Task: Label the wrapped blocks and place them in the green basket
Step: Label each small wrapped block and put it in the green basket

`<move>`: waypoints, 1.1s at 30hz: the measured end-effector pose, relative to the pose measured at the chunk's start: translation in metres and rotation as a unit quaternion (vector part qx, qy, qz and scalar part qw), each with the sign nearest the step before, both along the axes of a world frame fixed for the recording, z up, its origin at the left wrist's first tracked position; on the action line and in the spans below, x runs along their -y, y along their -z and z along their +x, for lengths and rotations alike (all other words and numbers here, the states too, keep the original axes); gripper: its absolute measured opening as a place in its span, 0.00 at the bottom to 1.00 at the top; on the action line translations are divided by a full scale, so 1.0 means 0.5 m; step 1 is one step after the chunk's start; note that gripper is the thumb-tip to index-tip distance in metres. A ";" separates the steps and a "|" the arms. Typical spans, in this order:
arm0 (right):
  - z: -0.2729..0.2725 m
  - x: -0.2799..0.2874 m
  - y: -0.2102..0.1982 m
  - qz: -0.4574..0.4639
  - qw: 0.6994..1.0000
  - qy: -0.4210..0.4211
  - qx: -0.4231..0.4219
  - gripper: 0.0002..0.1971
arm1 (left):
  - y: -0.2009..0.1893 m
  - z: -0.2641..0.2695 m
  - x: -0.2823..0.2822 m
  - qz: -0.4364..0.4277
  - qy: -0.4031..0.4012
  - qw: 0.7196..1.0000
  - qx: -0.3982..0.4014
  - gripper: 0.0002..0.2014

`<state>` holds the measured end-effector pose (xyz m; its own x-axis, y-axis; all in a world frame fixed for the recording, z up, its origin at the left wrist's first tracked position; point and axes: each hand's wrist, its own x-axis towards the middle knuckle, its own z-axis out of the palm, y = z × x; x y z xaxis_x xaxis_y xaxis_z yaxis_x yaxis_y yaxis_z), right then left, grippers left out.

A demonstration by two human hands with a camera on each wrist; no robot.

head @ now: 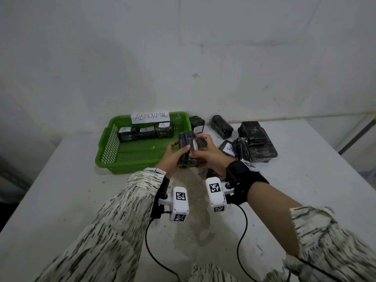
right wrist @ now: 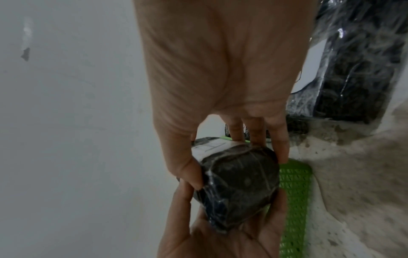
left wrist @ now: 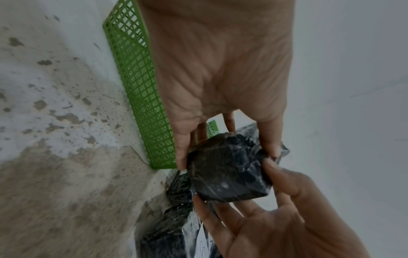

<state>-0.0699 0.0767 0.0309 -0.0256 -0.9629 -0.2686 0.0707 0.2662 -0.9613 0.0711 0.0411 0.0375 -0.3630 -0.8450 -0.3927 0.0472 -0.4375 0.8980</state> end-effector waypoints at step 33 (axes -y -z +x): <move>0.006 0.009 0.000 0.018 0.998 0.047 -0.027 0.23 | -0.001 -0.001 0.013 -0.085 0.066 0.991 0.077 0.20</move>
<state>-0.0668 0.0721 0.0308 -0.1299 -0.9453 -0.2992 0.0449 0.2959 -0.9542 0.0705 0.0345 0.0381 -0.4222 -0.8524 -0.3083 -0.1439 -0.2728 0.9513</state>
